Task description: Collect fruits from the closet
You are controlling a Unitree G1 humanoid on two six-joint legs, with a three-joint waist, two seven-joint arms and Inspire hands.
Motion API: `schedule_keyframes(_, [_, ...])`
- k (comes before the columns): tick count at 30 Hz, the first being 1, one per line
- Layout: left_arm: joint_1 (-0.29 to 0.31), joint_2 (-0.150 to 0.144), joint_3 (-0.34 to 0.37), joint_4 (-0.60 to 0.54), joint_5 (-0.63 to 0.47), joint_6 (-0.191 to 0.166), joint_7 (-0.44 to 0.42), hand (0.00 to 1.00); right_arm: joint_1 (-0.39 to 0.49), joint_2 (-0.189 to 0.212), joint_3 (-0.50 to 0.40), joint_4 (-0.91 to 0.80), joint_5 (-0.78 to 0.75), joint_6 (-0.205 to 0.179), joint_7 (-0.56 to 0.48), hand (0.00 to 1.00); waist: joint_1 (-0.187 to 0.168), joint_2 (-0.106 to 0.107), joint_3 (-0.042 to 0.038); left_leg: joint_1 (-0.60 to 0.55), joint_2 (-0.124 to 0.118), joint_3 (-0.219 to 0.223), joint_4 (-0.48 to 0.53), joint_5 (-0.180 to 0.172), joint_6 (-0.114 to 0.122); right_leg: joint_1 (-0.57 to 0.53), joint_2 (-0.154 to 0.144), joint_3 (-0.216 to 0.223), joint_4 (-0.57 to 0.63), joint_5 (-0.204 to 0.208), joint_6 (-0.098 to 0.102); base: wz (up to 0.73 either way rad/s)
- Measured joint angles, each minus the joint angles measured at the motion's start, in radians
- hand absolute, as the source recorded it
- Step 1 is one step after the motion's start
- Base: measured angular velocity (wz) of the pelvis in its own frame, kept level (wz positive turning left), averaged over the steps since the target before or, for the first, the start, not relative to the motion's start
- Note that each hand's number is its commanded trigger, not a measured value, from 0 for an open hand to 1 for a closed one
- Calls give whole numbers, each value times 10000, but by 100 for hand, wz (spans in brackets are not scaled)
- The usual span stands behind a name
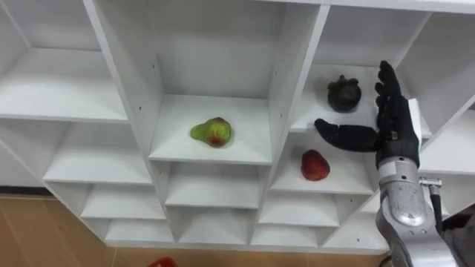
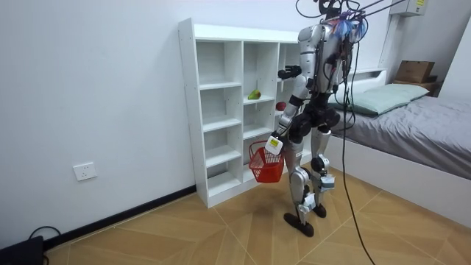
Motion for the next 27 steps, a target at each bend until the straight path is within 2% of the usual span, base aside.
schedule_keyframes(5, [-66,81,8,-9,59,36,-3,100,-347,0,-5,524,-435,43,6,0,1,-123,44,-35,-21,-34,24,1,1,3,2,-11,-15,-2,1,0])
schedule_keyframes(12, [-185,97,-1,-70,75,134,-11,100,-641,-29,-15,859,-536,59,2,0,-4,-106,54,-85,-29,-115,23,0,2,-3,7,-89,-37,-5,6,2])
schedule_keyframes(17, [-266,92,-5,-73,78,410,15,100,-1203,-126,-9,1616,-495,44,16,0,-1,-79,44,-56,-22,-151,37,1,1,34,-2,-128,-9,-4,5,1])
schedule_keyframes(27, [-200,99,8,-160,69,631,172,100,-1219,-261,-34,1639,-503,336,228,0,33,-123,5,-46,-86,-295,31,4,7,135,-58,-266,-14,-37,22,4])
